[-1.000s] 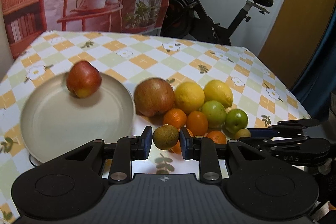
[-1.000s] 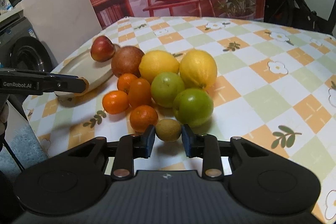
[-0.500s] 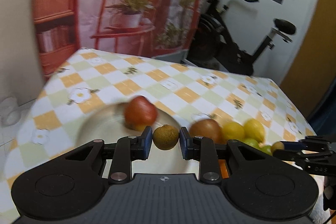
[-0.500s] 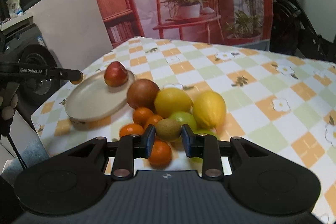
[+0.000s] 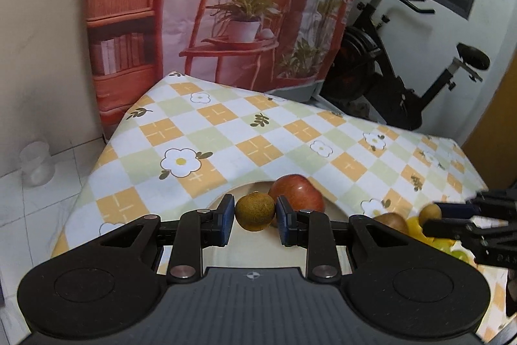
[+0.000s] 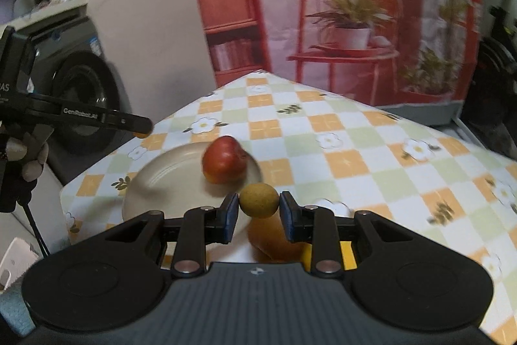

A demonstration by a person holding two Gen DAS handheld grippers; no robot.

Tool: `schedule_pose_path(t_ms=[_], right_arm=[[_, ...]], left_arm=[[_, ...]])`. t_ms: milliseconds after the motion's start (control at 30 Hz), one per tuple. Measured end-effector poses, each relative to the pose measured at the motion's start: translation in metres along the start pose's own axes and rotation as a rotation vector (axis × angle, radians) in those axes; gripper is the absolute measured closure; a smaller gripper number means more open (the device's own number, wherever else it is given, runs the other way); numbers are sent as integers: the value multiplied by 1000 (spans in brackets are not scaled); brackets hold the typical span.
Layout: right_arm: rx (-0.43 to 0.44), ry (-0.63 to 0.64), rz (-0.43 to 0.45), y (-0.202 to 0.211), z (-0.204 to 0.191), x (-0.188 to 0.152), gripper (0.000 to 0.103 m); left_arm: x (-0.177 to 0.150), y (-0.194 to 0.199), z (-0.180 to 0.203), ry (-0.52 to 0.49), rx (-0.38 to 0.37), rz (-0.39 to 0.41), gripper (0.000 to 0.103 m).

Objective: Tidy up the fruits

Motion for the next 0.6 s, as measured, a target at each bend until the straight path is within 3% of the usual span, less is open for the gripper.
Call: schedule_pose_path(t_ms=[333,600], right_arm=[[30,73,-109,-71,-32,6,73],[19,105,-171,-104,-37,3,73]], left_arm=[[-11,-39,-14,-55,-9,-83,73],[-12,-59,-22,-64,-15,-108,73]])
Point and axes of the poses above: each gripper's, at about its wrist camera, not at the fingertips, and y roughly against the way its jaws point, z to its right, x to its top, the point moved 1 cm from there along -y, roughly the way its jaws point
